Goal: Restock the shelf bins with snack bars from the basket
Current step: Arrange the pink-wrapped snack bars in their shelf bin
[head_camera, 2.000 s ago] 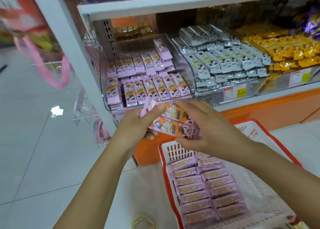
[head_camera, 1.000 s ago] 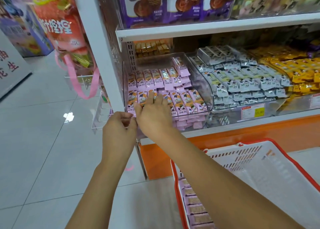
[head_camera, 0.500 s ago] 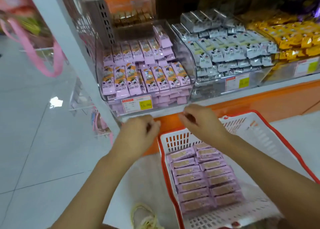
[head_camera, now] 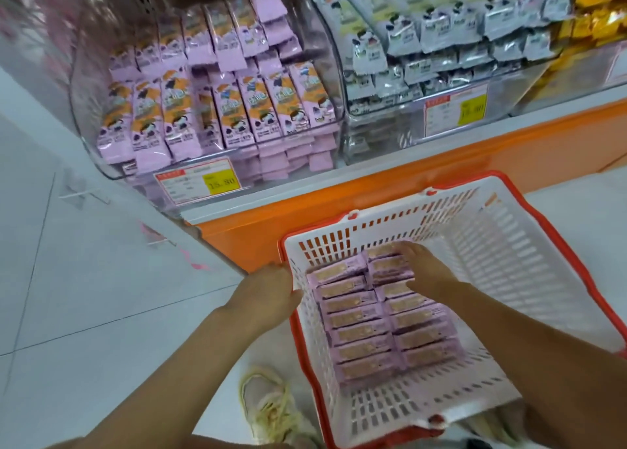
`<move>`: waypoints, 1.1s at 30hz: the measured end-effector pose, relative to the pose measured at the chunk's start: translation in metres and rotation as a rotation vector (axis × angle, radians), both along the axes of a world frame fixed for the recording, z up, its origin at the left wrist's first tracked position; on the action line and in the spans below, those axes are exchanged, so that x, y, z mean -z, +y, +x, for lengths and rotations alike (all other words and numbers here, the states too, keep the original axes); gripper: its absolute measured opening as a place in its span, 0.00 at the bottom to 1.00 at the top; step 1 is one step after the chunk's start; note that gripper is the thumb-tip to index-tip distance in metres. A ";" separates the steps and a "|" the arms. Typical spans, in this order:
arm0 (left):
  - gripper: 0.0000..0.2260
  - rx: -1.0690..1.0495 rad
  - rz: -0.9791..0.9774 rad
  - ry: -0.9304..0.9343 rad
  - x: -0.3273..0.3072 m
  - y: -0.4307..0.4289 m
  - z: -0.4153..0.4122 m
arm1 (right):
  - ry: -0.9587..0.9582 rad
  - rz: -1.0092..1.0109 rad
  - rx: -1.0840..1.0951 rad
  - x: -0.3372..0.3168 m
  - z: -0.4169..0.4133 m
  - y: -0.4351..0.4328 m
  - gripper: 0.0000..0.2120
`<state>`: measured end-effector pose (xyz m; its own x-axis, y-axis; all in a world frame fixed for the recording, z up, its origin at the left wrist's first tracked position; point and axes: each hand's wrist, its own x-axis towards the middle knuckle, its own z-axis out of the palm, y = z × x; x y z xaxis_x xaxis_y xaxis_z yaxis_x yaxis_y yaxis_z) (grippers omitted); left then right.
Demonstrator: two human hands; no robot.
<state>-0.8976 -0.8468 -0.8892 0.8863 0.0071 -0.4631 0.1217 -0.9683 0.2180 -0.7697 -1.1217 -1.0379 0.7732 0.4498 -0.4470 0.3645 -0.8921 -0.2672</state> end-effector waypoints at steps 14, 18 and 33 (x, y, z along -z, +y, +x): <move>0.14 -0.046 0.039 0.085 -0.004 -0.003 0.015 | -0.053 -0.215 -0.098 0.012 0.015 0.010 0.35; 0.18 -0.048 -0.042 0.107 -0.011 -0.001 0.013 | 0.414 0.192 0.181 -0.017 -0.013 0.014 0.08; 0.18 -0.234 -0.803 0.025 -0.098 -0.015 -0.001 | 1.702 1.218 0.507 -0.157 -0.085 0.041 0.30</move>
<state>-0.8982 -0.8620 -0.7913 0.8923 -0.1506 -0.4255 0.3143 -0.4692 0.8252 -0.8551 -1.0802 -0.8811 0.1555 0.9120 -0.3795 -0.9345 0.0113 -0.3558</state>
